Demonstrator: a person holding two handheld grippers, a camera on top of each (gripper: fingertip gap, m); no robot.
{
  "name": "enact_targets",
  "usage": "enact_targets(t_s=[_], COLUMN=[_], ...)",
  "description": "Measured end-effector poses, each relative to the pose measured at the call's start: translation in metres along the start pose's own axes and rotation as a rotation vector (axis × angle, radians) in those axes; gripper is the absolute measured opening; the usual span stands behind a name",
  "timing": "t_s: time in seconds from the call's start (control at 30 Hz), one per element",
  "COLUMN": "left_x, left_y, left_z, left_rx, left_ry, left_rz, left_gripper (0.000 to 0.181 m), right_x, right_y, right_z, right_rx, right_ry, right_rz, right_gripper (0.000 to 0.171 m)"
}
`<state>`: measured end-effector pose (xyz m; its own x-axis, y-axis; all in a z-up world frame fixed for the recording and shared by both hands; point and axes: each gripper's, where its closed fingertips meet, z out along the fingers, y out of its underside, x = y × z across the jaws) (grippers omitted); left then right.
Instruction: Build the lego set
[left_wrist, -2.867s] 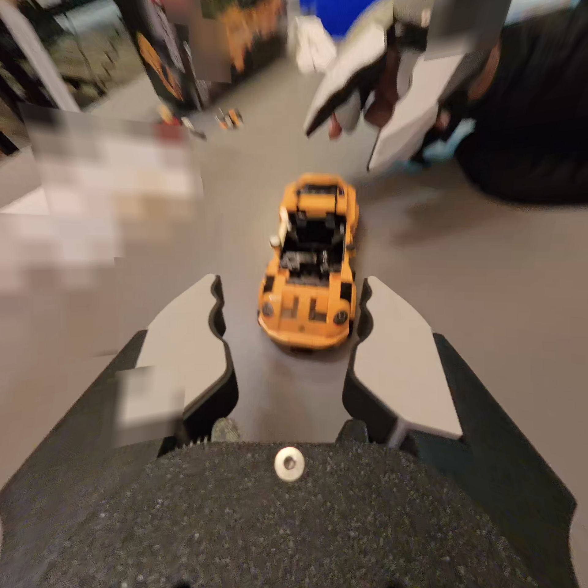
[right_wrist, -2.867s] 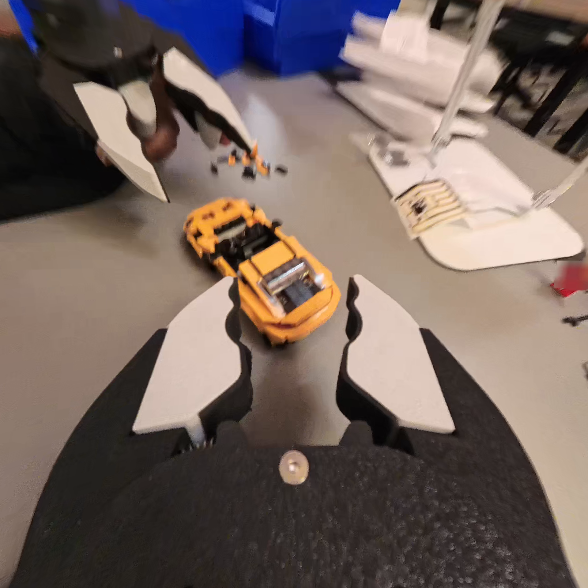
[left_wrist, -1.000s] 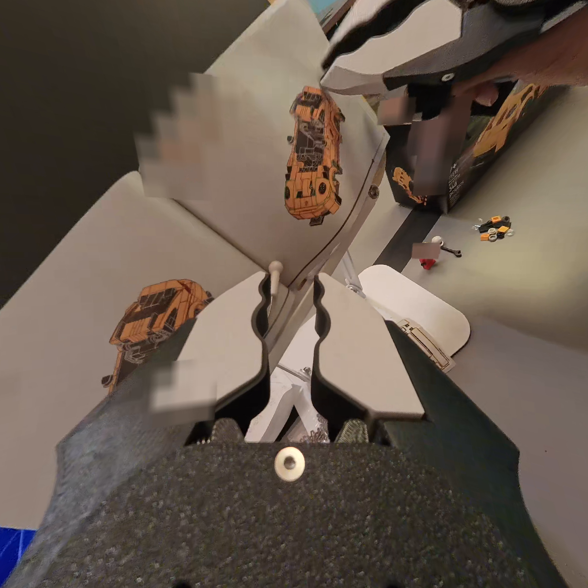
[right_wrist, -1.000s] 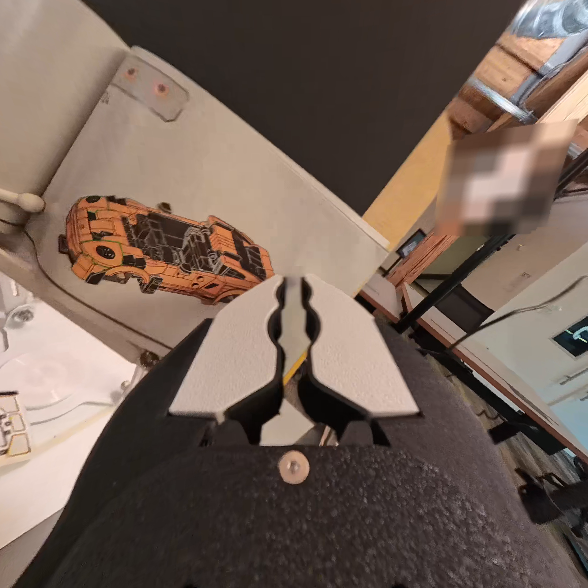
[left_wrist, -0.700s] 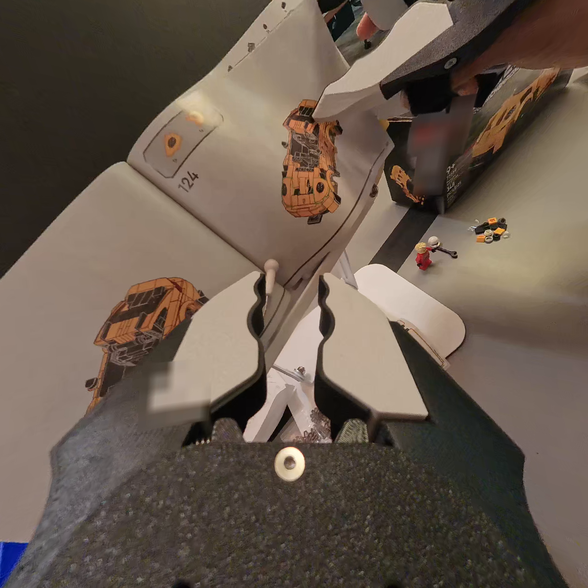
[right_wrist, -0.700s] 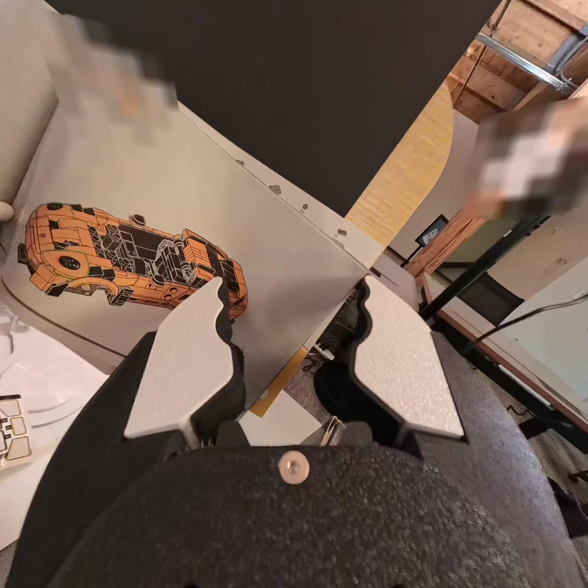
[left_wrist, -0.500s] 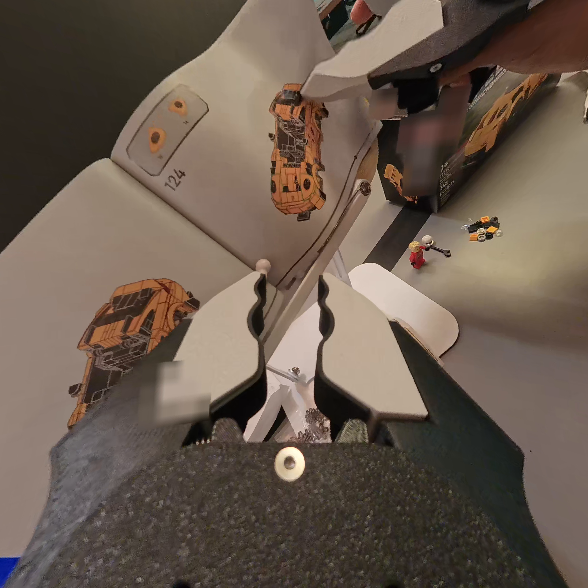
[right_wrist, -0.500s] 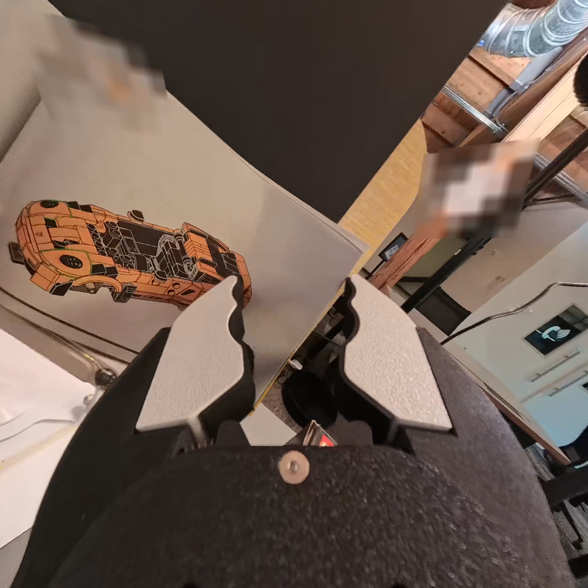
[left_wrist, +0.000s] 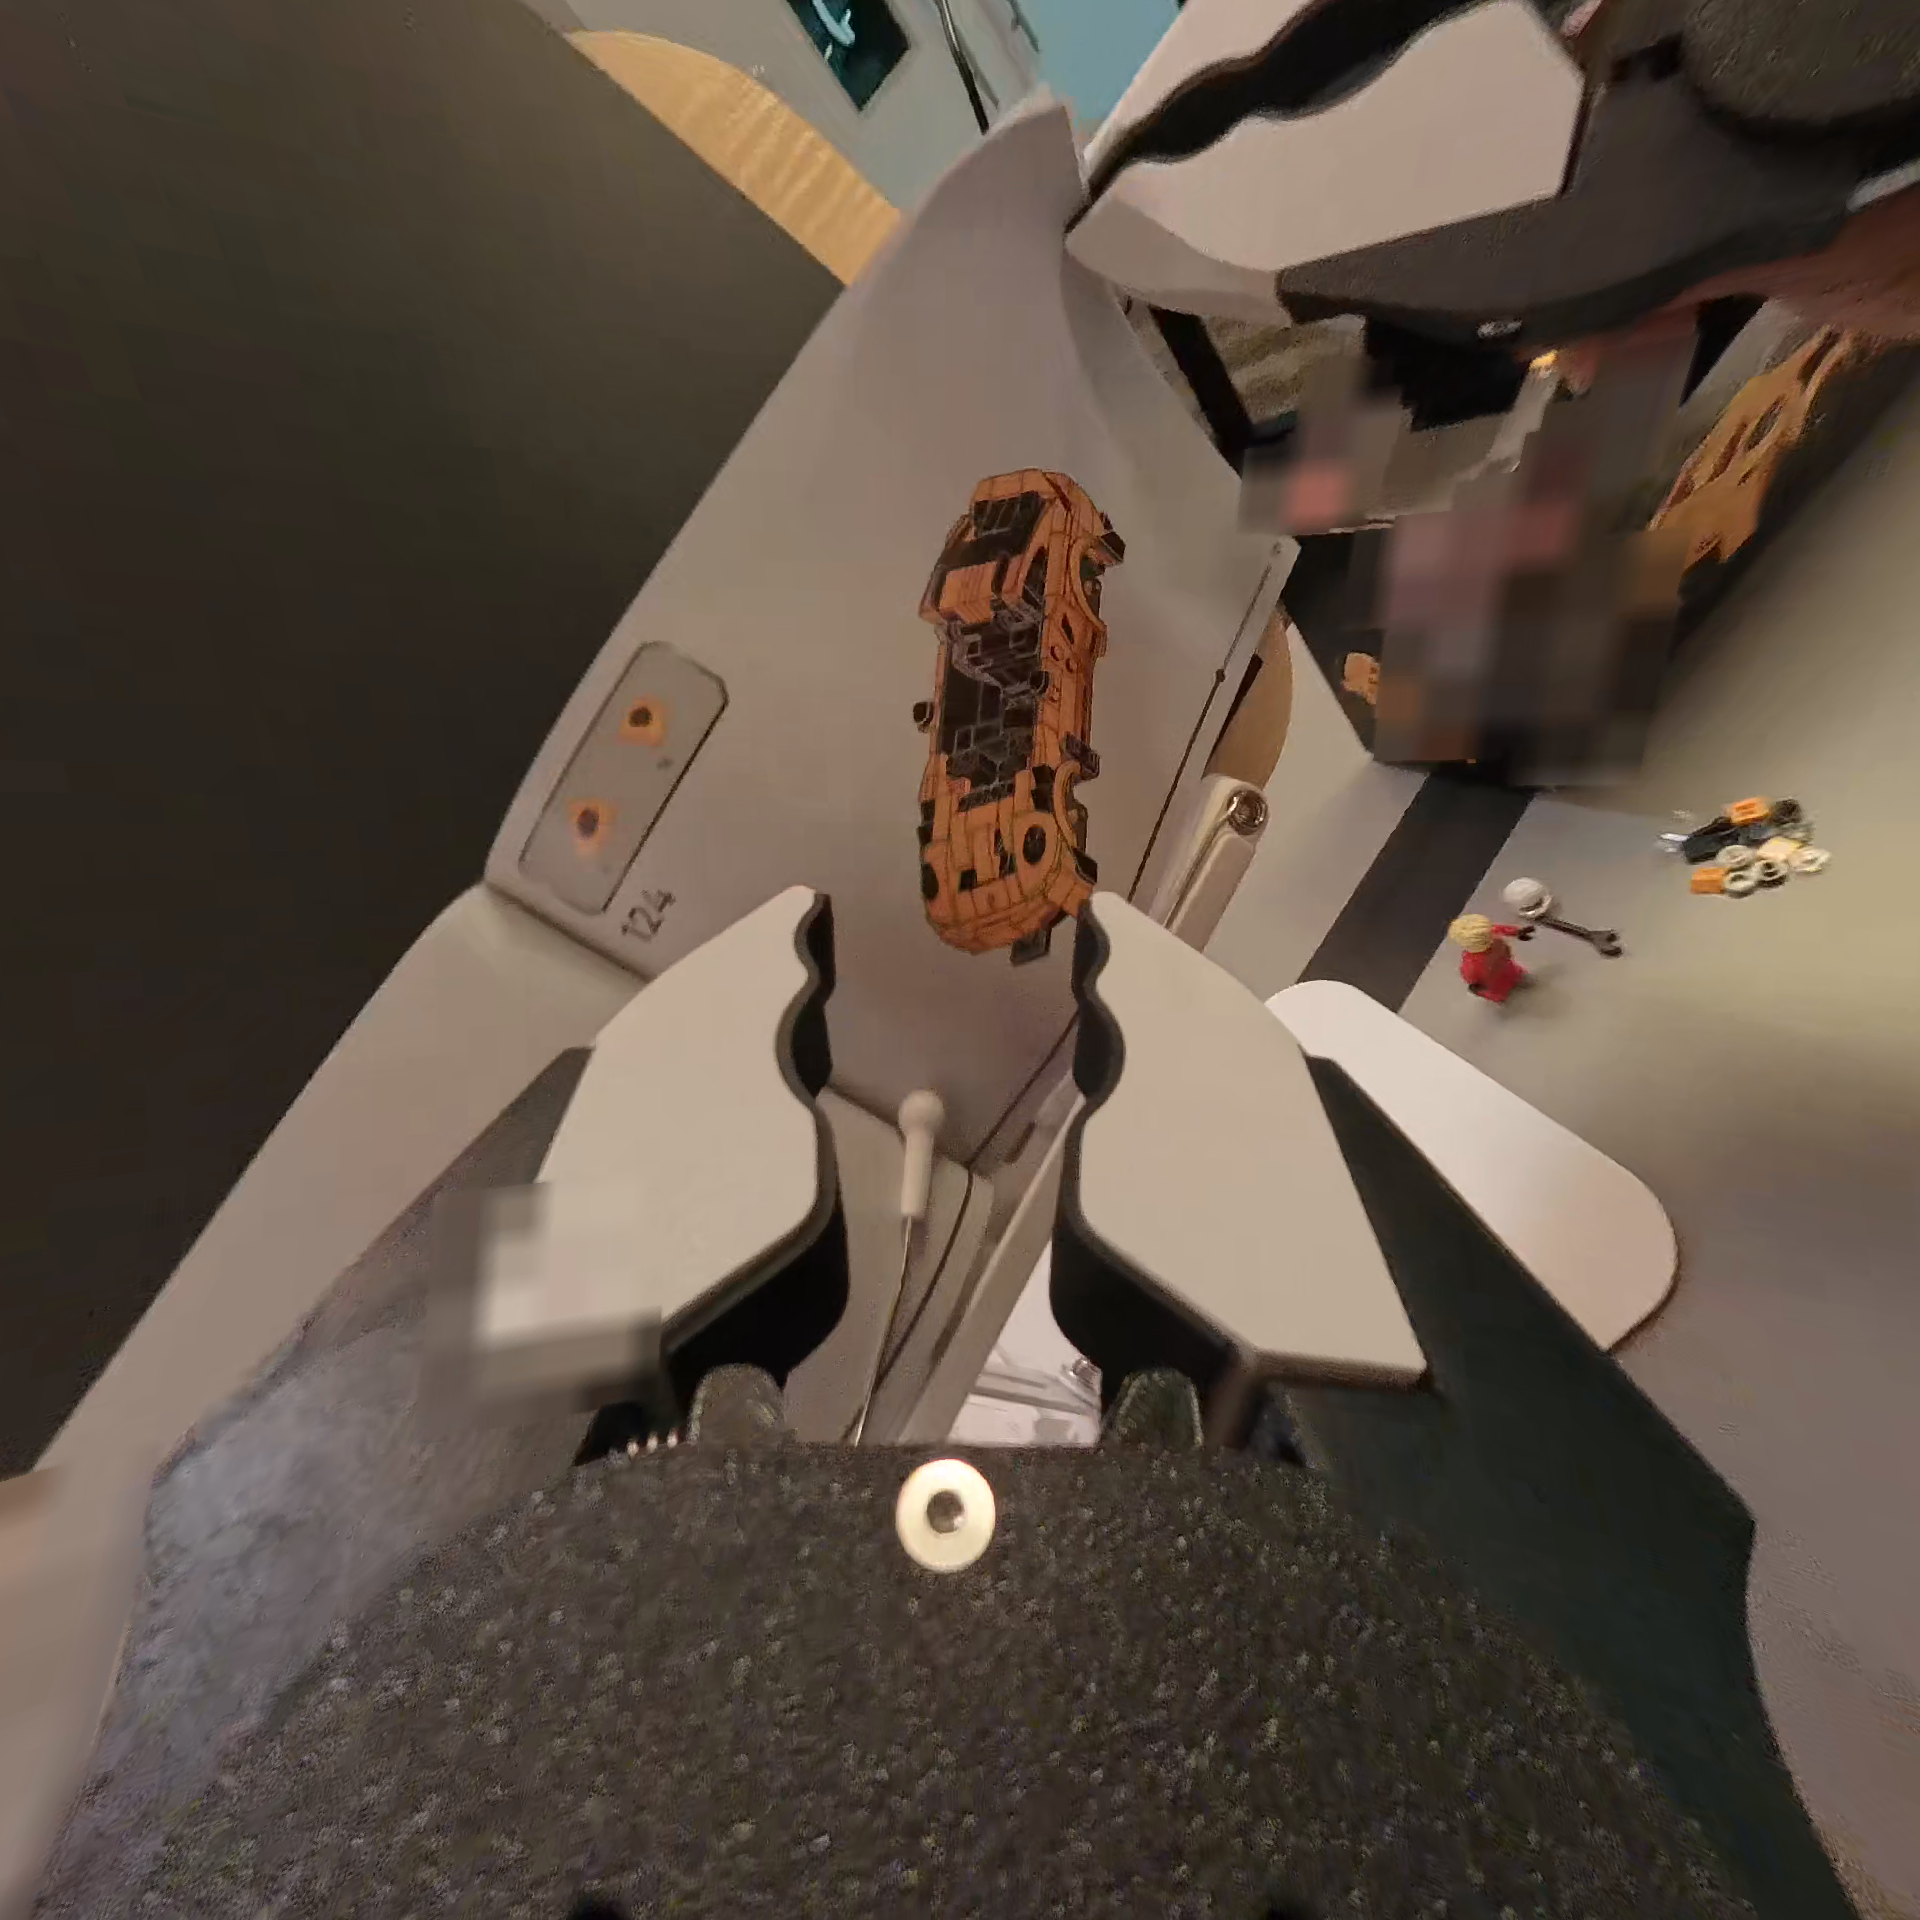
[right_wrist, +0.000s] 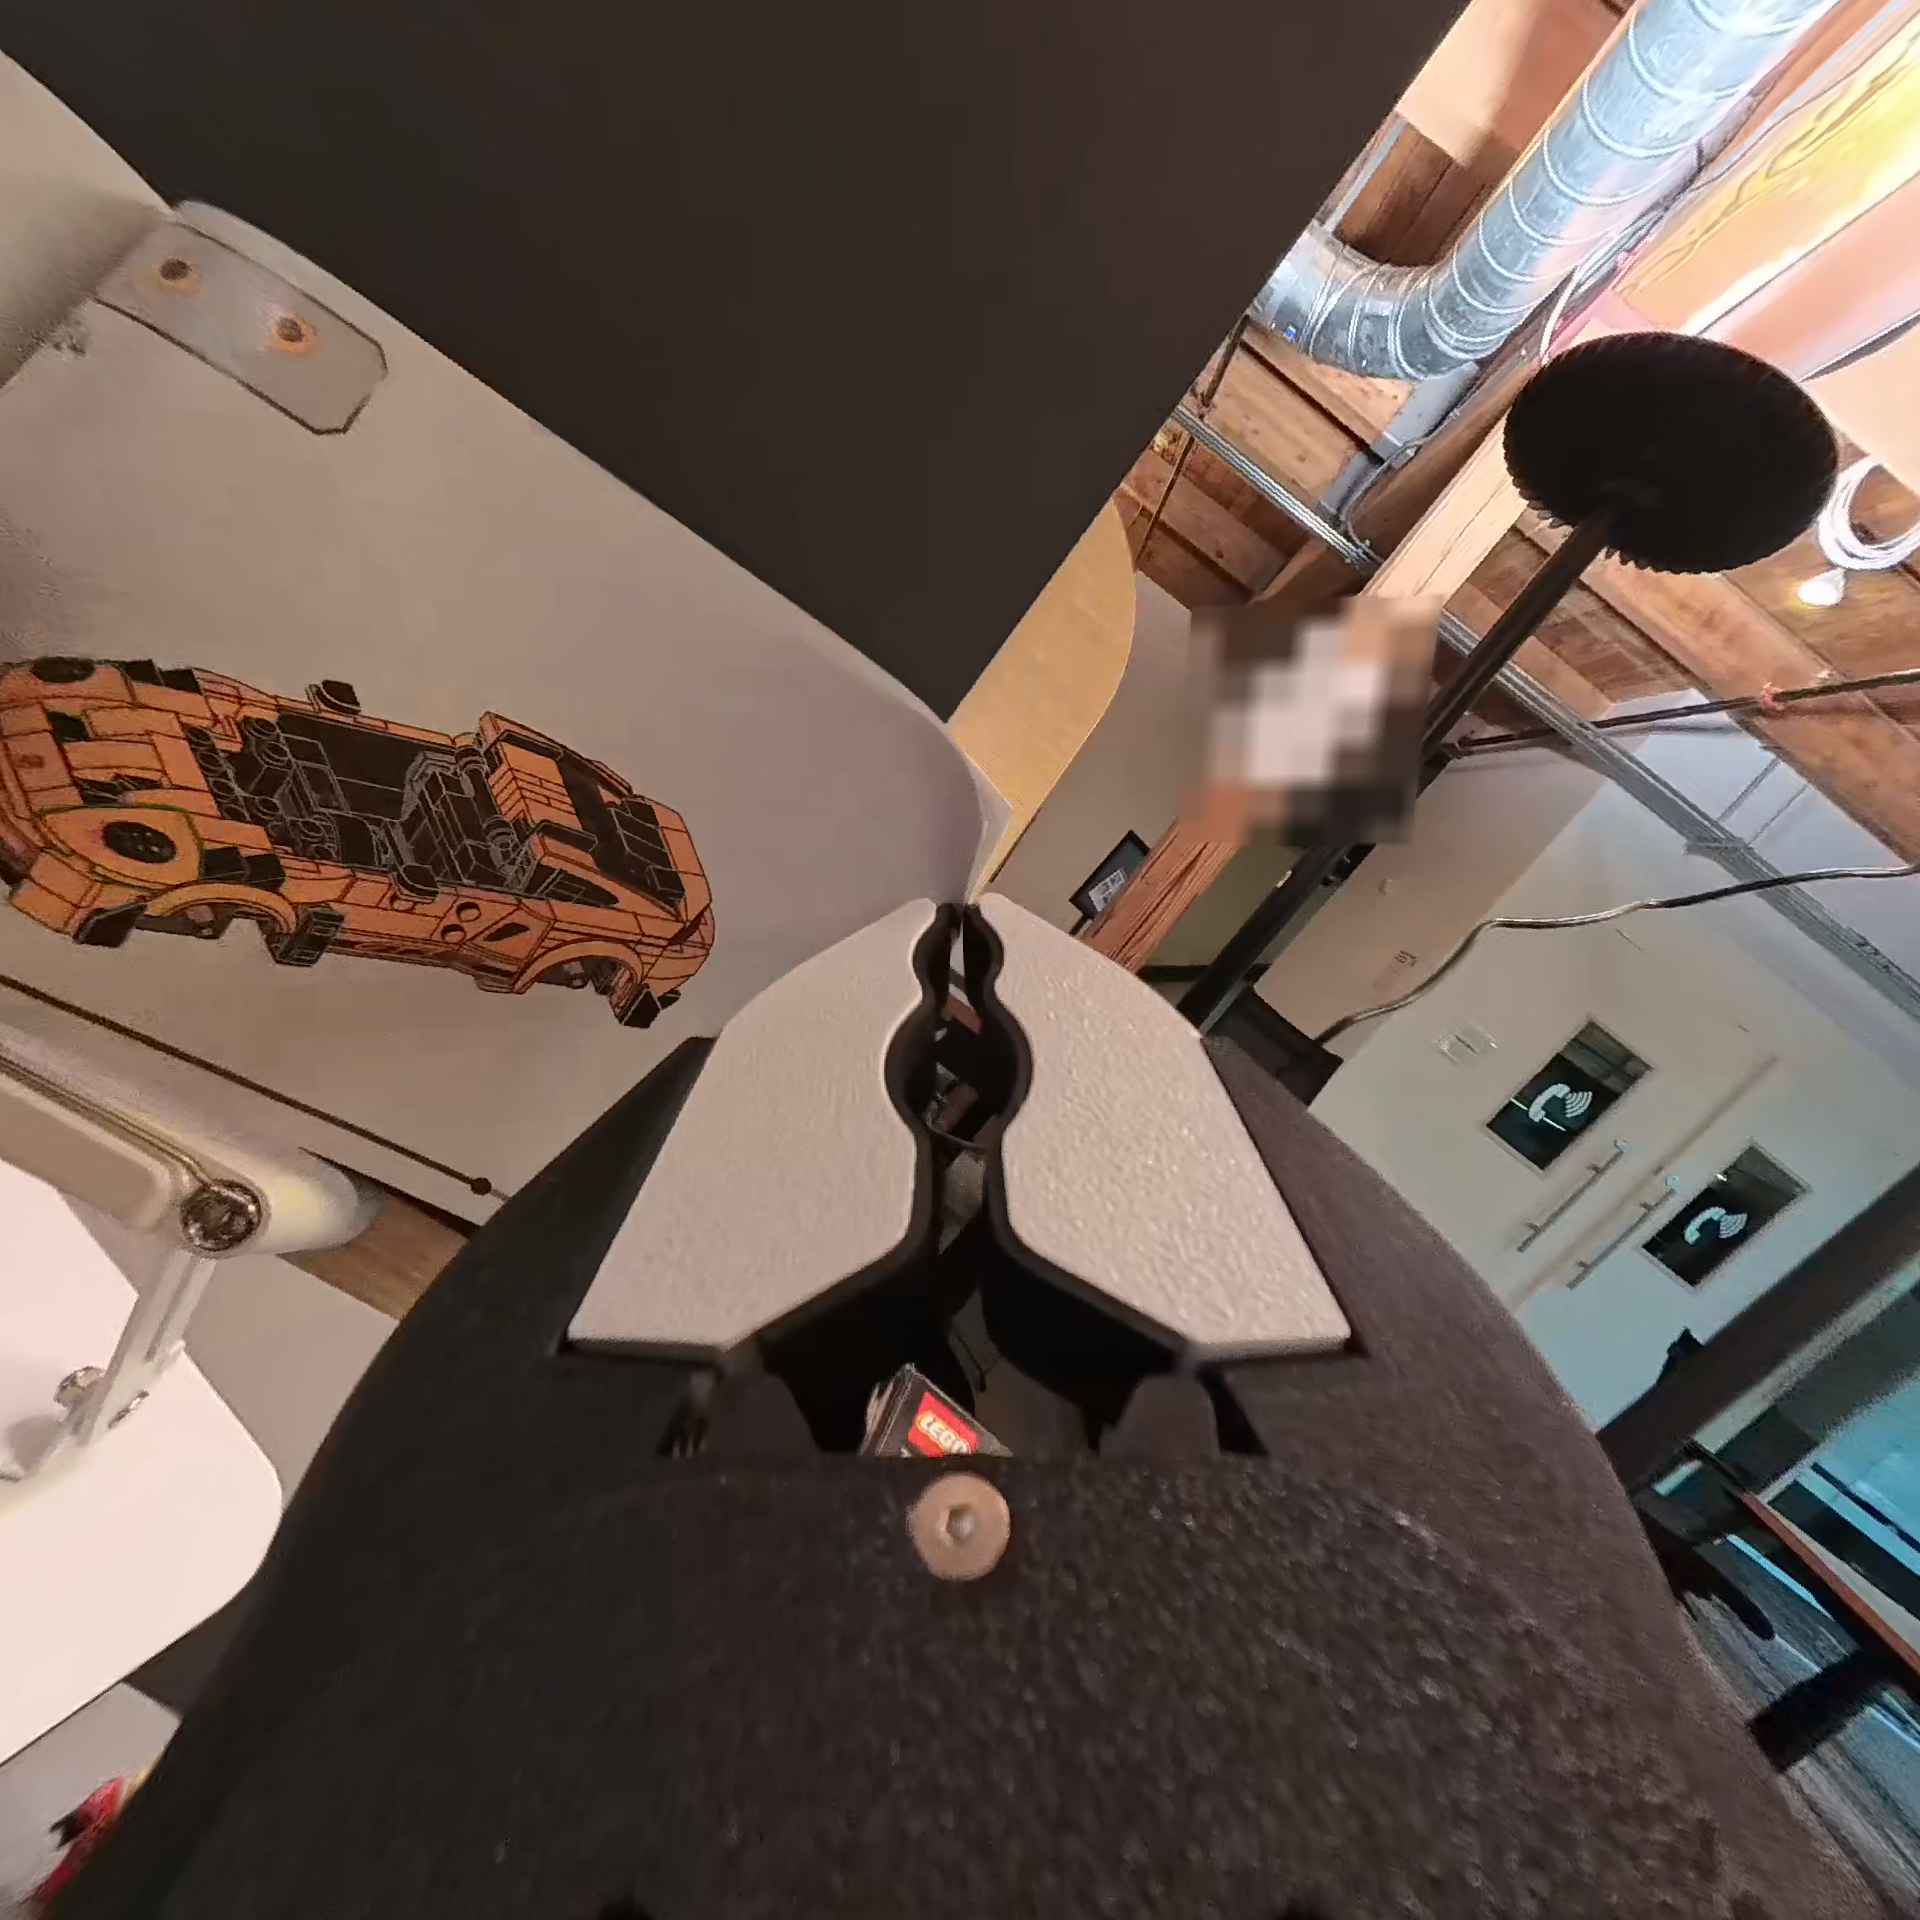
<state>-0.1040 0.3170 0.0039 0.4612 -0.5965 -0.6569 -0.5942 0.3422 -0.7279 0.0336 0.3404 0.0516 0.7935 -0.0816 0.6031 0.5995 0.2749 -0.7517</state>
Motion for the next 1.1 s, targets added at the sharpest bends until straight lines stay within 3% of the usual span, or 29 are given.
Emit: enact_targets(t_s=[0.1,0.23,0.4,0.57,0.67,0.77,0.93,1.0,1.07,1.1], left_x=[0.005,-0.004,-0.006,-0.005,-0.004,-0.005,-0.008,-0.008,-0.009,-0.009], left_y=[-0.001,0.021,0.022,0.023,0.025,0.026,0.029,0.03,0.033,0.033], left_z=[0.015,0.032,0.032,0.029,0.028,0.026,0.023,0.021,0.02,0.02], left_rx=[-0.056,-0.179,-0.175,-0.166,-0.169,-0.152,-0.139,-0.134,-0.134,-0.131], left_ry=[-0.017,-0.124,-0.107,-0.08,-0.053,-0.026,-0.026,-0.028,-0.032,-0.031], left_rz=[0.079,0.246,0.151,0.133,0.116,0.077,0.054,0.06,0.064,0.062], left_gripper=[0.051,0.048,0.038,0.038,0.038,0.038,0.036,0.035,0.034,0.034], right_x=[-0.003,0.004,-0.023,-0.06,-0.067,-0.067,-0.076,-0.079,-0.083,-0.085], right_y=[-0.003,-0.002,-0.012,0.013,0.018,0.018,0.02,0.02,0.02,0.02], right_z=[-0.006,-0.015,-0.019,0.02,0.032,0.033,0.031,0.029,0.026,0.024], right_rx=[0.017,0.022,0.033,-0.18,-0.209,-0.208,-0.198,-0.191,-0.183,-0.183], right_ry=[-0.037,-0.037,-0.128,-0.326,-0.368,-0.375,-0.404,-0.418,-0.427,-0.437], right_rz=[0.037,0.08,0.023,-0.002,-0.056,-0.051,-0.03,-0.018,-0.025,-0.029], right_gripper=[0.003,0.007,0.037,0.104,0.114,0.111,0.083,0.053,0.039,0.024])
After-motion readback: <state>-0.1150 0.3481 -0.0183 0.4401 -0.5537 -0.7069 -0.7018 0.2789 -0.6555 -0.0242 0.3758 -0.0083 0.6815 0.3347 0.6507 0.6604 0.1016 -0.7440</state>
